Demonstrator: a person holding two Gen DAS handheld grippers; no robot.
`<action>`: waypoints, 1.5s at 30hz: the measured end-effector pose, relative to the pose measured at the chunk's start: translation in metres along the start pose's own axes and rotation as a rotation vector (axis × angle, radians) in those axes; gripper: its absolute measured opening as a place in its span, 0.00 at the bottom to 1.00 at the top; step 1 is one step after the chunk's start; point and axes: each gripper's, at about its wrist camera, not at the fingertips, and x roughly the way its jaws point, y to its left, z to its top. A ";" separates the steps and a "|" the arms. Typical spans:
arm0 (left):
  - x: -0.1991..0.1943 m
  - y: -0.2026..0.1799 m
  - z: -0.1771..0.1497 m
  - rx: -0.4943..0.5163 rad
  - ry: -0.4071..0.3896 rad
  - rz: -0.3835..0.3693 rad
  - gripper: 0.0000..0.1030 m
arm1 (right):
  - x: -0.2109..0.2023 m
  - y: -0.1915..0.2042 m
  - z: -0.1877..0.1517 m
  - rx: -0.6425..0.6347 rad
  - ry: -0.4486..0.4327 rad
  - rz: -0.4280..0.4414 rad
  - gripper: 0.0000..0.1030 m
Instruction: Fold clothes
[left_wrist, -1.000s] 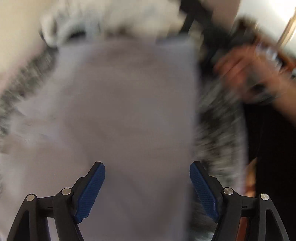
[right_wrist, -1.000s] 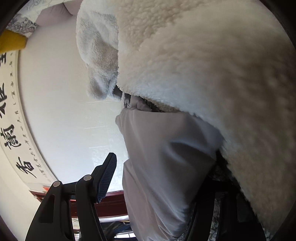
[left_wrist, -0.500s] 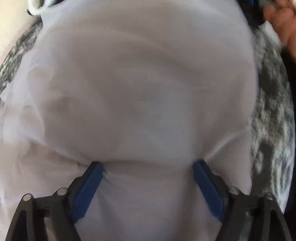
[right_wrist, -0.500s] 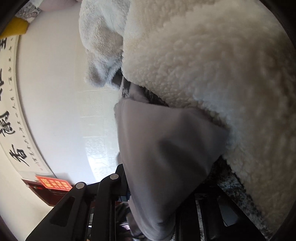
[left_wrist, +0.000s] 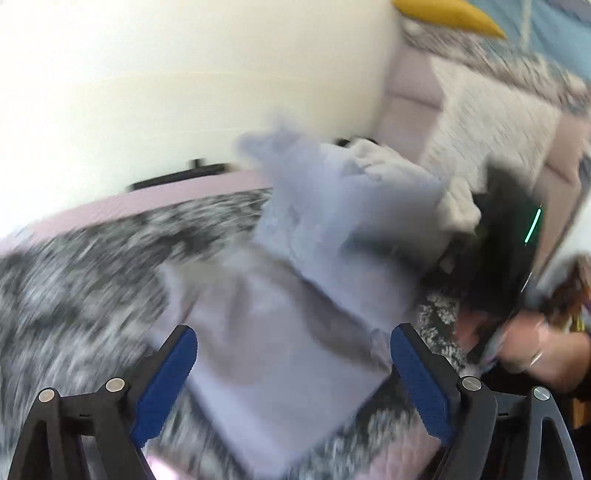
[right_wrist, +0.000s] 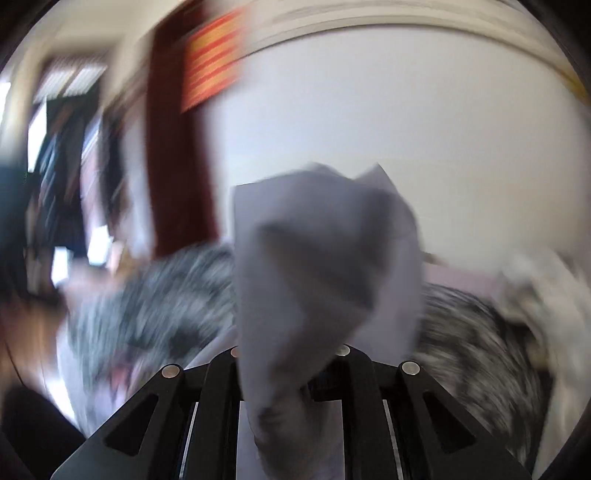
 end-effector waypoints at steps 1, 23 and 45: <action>-0.008 0.004 -0.015 -0.032 -0.006 0.009 0.87 | 0.040 0.014 -0.005 -0.073 0.059 0.025 0.21; 0.157 0.006 -0.081 -0.222 0.314 0.285 0.84 | 0.016 -0.050 -0.089 0.206 0.314 0.206 0.54; 0.178 0.016 -0.139 -1.089 -0.030 0.095 0.96 | 0.228 -0.256 -0.038 1.210 0.442 0.714 0.99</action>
